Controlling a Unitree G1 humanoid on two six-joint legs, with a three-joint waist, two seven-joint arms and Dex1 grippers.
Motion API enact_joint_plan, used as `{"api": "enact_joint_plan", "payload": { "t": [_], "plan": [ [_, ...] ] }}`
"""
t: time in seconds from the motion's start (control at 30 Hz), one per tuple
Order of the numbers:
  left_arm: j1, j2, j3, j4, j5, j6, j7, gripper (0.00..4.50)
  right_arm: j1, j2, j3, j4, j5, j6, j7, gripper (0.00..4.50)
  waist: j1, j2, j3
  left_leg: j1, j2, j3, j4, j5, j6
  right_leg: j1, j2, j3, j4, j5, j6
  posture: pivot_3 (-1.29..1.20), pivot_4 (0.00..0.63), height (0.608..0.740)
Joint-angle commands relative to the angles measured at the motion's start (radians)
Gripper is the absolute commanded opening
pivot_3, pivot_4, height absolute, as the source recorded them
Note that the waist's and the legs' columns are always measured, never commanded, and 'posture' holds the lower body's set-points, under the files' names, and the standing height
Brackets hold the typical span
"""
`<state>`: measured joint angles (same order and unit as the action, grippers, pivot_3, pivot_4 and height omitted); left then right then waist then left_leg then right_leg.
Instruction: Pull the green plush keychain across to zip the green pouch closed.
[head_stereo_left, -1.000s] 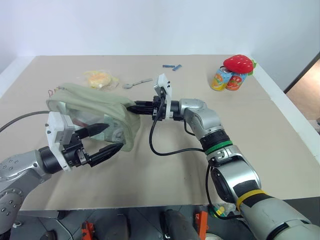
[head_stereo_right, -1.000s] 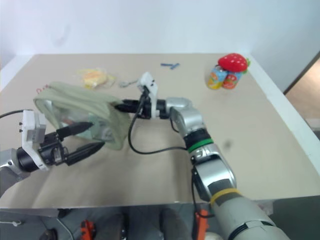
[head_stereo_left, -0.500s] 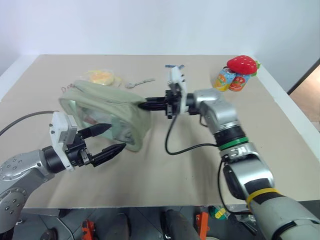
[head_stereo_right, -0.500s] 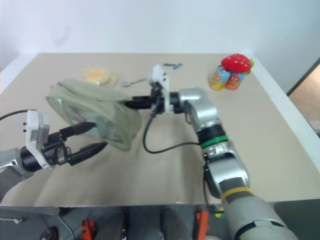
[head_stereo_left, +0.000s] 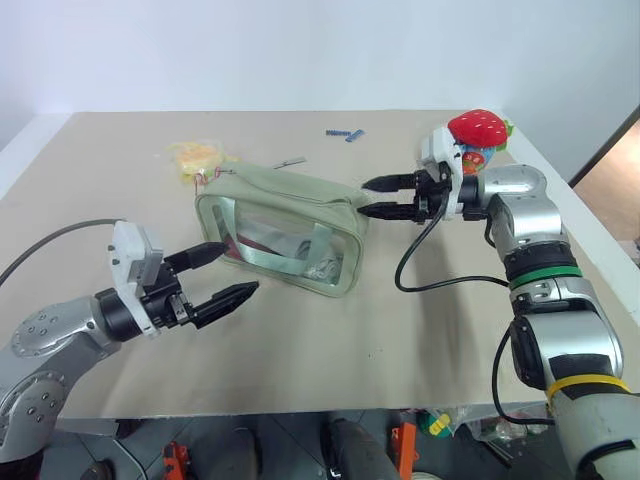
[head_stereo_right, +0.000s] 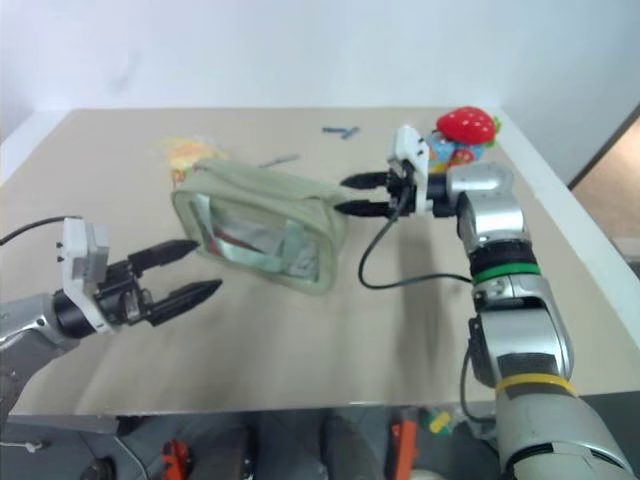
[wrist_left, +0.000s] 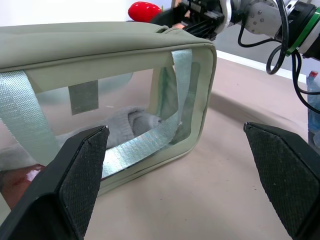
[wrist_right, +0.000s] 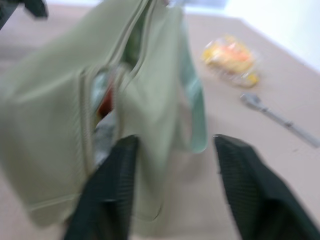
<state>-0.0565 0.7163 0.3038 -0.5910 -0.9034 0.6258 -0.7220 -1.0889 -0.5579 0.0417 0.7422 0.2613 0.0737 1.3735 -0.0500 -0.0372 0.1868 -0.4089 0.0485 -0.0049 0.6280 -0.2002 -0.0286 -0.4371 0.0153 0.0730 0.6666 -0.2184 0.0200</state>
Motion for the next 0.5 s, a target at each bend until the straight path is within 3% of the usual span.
{"api": "enact_joint_plan", "payload": {
  "t": [0.03,0.07,0.2,0.33,0.5],
  "plan": [
    [-0.029,-0.002,-0.015,0.004,0.009,-0.024,-0.015,4.5,0.009,-0.037,-0.101,-0.15,0.076,0.086,-0.071,4.14,0.002,0.0,0.0,0.0,0.0,0.0,0.0,0.0,0.0,0.0,0.0,0.0,0.0,0.0,0.0,0.0,0.15,0.74],
    [-0.033,-0.001,-0.021,0.006,0.009,-0.024,-0.019,4.5,0.029,-0.046,-0.121,-0.201,0.093,0.121,-0.092,4.47,0.002,0.0,0.0,0.0,0.0,0.0,0.0,0.0,0.0,0.0,0.0,0.0,0.0,0.0,0.0,0.0,0.15,0.74],
    [-0.046,0.002,-0.039,0.018,0.01,-0.02,-0.034,4.5,0.177,-0.073,-0.2,-0.523,0.185,0.3,-0.221,4.47,0.006,0.0,0.0,-0.001,-0.001,-0.001,0.0,0.0,0.0,0.001,-0.001,-0.001,0.0,-0.002,0.001,0.0,0.15,0.74],
    [-0.063,0.018,-0.062,0.04,0.026,-0.018,-0.073,4.5,0.429,-0.074,-0.194,-0.942,0.255,0.457,-0.352,4.47,0.005,0.0,0.0,-0.001,-0.001,-0.001,-0.001,0.0,0.0,0.0,-0.001,-0.001,0.0,-0.003,0.002,0.0,0.15,0.74],
    [-0.121,0.011,-0.09,0.079,0.04,-0.017,-0.094,4.5,0.603,-0.026,-0.154,-1.183,0.277,0.519,-0.492,4.47,-0.001,0.0,0.0,0.001,0.0,0.0,0.001,0.0,0.0,0.001,0.0,0.0,0.001,-0.001,0.002,0.0,0.15,0.74]
  ]
}}
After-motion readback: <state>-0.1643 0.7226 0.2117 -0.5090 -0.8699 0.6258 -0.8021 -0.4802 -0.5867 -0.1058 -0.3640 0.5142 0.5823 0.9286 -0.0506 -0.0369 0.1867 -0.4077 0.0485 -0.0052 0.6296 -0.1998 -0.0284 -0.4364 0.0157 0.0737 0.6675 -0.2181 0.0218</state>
